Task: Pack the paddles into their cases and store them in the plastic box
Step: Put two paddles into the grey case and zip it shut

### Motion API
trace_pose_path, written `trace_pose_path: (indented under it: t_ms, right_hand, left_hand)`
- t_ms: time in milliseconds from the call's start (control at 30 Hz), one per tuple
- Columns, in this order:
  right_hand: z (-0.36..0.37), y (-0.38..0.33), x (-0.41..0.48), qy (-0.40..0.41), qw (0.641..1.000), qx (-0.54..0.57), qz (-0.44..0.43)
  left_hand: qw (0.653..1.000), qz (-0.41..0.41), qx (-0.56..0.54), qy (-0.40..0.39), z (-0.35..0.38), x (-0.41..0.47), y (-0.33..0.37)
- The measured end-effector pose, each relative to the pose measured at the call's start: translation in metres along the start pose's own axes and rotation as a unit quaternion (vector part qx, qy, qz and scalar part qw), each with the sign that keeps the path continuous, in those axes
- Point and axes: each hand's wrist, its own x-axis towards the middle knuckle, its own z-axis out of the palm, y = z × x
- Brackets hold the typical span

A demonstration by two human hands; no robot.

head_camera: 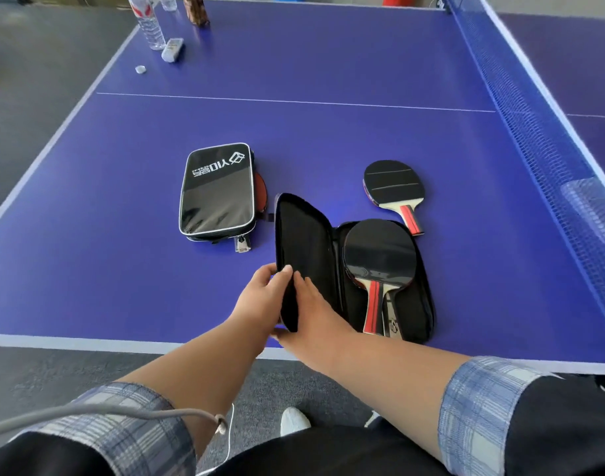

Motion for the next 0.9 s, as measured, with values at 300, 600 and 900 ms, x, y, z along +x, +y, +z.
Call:
trace_pose_path:
  t_ms: [300, 600, 900]
  right_hand:
    - [-0.063, 0.039, -0.065, 0.262, 0.939, 0.195, 0.103]
    - [-0.079, 0.105, -0.077, 0.333, 0.864, 0.283, 0.249]
    - [-0.076, 0.163, -0.05, 0.281, 0.844, 0.293, 0.35]
  left_hand:
    - [0.971, 0.119, 0.113, -0.171, 0.071, -0.007, 0.029]
    - [0.905, 0.107, 0.331, -0.246, 0.139, 0.026, 0.019]
    - [0.663, 0.267, 0.671, -0.196, 0.172, 0.082, 0.021]
